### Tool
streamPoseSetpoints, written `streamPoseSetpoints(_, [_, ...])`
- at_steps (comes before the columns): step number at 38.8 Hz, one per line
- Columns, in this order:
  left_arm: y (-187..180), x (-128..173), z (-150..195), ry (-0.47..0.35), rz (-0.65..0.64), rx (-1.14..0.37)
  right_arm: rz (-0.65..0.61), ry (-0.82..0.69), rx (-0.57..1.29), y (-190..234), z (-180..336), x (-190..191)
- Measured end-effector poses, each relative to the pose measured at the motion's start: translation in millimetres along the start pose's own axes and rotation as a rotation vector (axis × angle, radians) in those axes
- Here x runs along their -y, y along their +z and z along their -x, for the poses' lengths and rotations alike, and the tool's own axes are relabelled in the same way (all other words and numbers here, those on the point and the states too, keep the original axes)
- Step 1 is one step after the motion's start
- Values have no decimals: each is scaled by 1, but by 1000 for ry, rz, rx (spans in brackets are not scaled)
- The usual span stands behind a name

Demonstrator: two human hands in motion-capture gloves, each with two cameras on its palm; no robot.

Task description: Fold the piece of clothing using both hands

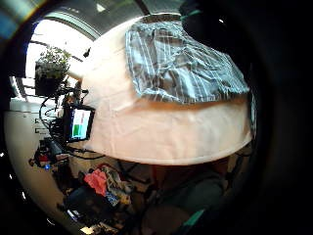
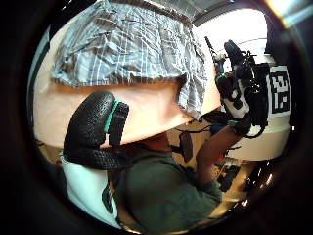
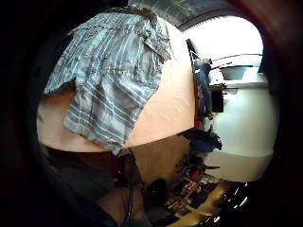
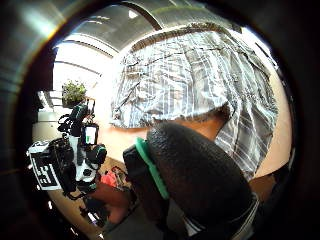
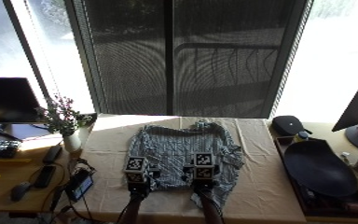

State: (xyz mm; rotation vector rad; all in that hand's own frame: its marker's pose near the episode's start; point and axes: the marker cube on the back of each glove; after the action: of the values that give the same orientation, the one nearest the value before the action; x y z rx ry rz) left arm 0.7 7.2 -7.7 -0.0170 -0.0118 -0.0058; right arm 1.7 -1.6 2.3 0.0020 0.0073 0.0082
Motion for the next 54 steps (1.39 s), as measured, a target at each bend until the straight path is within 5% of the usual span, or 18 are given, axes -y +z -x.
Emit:
streamPoseSetpoints(33, [-9, 0, 3, 5, 17, -8, 9, -5, -18, -7, -19, 2])
streamPoseSetpoints(47, [95, 40, 10, 40, 140, 2, 202, 41, -25, 93, -66, 36])
streamPoseSetpoints(54, [87, 20, 20, 38, 200, -13, 137, -70, 95, 104, -45, 46])
